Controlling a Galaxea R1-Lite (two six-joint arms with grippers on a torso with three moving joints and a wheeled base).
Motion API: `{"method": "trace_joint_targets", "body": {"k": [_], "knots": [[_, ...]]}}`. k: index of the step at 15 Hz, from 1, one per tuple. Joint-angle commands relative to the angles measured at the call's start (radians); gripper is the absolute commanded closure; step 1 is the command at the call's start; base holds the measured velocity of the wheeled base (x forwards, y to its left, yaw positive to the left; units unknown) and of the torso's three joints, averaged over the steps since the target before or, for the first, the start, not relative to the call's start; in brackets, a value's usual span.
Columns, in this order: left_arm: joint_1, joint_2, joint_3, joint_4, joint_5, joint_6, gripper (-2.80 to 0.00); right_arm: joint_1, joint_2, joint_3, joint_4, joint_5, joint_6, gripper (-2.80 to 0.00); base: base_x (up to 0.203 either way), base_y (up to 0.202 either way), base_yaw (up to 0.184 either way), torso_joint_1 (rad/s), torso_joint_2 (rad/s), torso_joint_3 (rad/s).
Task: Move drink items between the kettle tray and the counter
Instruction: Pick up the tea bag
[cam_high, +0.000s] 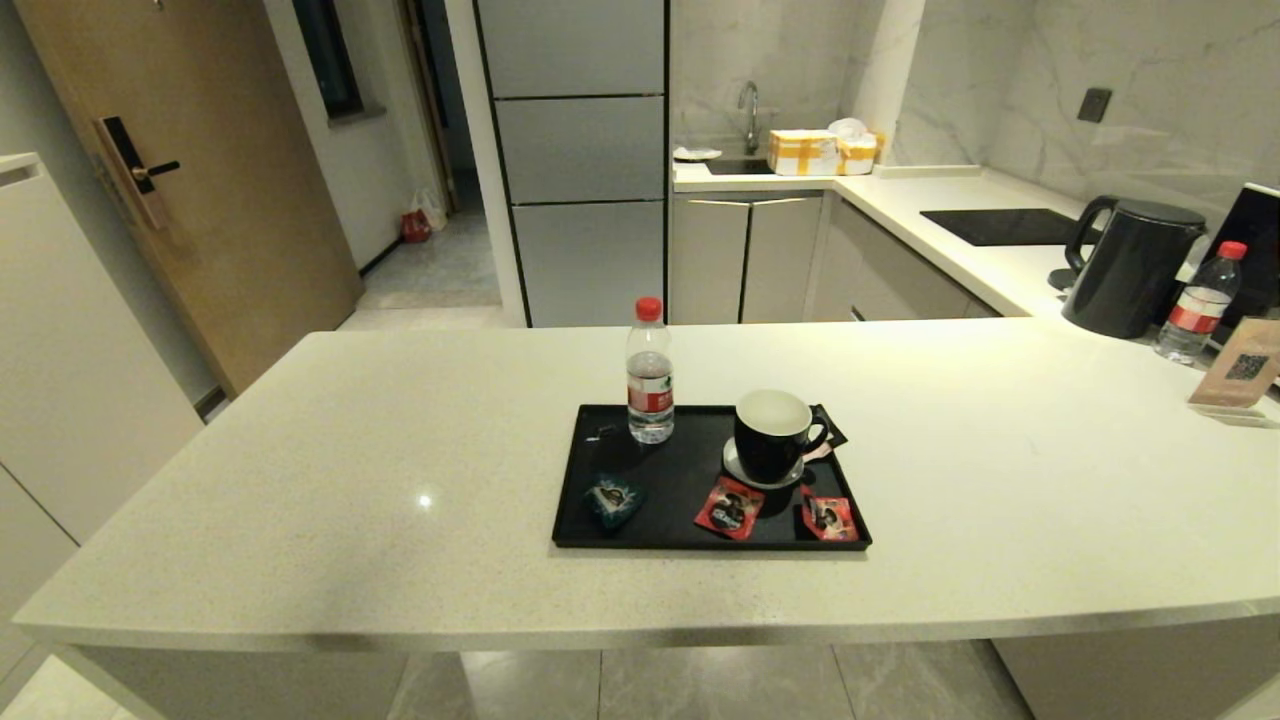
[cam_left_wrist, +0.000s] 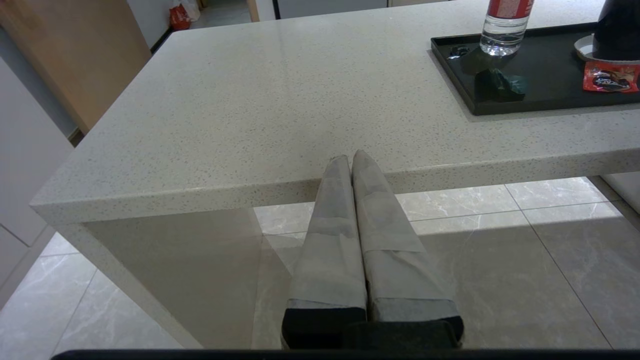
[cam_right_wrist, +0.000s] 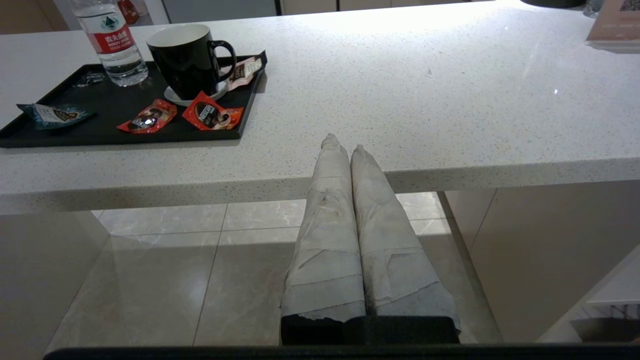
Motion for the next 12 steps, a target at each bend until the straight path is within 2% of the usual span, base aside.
{"method": "trace_joint_targets", "body": {"k": [1, 12], "knots": [[0.000, 0.000, 0.000, 0.000, -0.002, 0.002, 0.00, 0.000, 0.000, 0.000, 0.000, 0.000, -0.001, 0.00, 0.000, 0.000, 0.000, 0.000, 0.00, 0.000], [0.000, 0.000, 0.000, 0.000, -0.001, 0.001, 0.00, 0.000, 0.003, 0.000, -0.001, 0.001, -0.002, 0.00, 0.000, 0.000, 0.000, 0.000, 0.00, 0.000]]}}
